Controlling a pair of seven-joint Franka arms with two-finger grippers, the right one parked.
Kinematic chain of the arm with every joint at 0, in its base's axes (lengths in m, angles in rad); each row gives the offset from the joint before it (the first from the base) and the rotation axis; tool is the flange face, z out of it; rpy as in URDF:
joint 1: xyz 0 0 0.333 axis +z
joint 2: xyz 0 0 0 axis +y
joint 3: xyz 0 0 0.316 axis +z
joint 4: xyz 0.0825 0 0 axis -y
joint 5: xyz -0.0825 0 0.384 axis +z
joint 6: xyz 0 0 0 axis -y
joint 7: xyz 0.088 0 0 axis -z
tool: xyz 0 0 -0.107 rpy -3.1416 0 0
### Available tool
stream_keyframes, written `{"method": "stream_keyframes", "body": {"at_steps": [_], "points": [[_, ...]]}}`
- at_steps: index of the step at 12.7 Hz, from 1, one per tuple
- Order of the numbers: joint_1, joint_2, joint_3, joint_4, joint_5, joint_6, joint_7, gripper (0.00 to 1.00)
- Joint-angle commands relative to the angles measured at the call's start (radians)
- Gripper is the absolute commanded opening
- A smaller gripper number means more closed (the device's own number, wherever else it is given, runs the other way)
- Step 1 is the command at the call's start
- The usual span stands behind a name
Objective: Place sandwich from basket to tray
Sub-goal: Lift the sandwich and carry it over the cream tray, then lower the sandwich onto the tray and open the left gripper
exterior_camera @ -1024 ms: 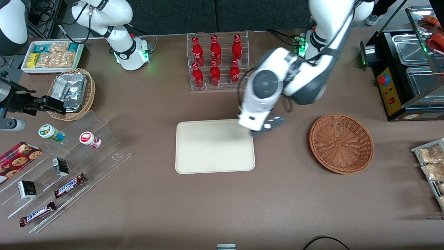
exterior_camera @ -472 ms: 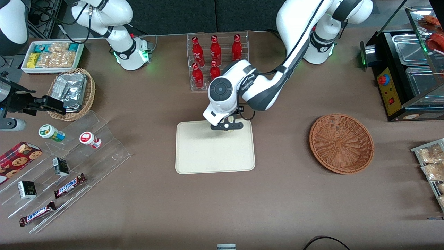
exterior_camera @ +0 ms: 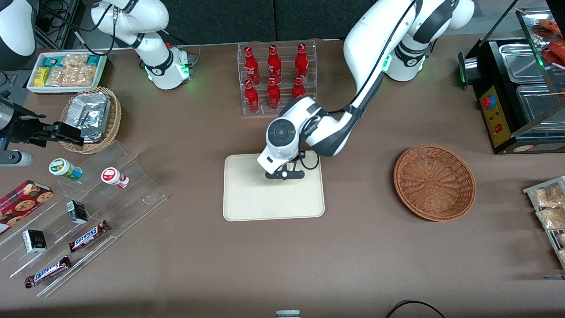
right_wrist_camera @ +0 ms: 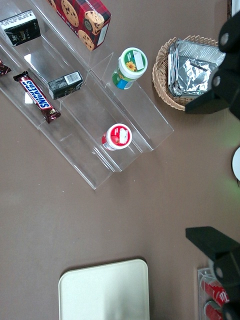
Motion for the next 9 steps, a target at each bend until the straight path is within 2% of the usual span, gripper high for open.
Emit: {"method": "stream_keyframes", "body": {"at_steps": [1,9], "points": [[-0.007,0.065,0.013,0.097,0.021,0.006,0.001,0.00],[-0.010,0.122,0.078,0.141,0.025,0.087,-0.002,0.00]]}}
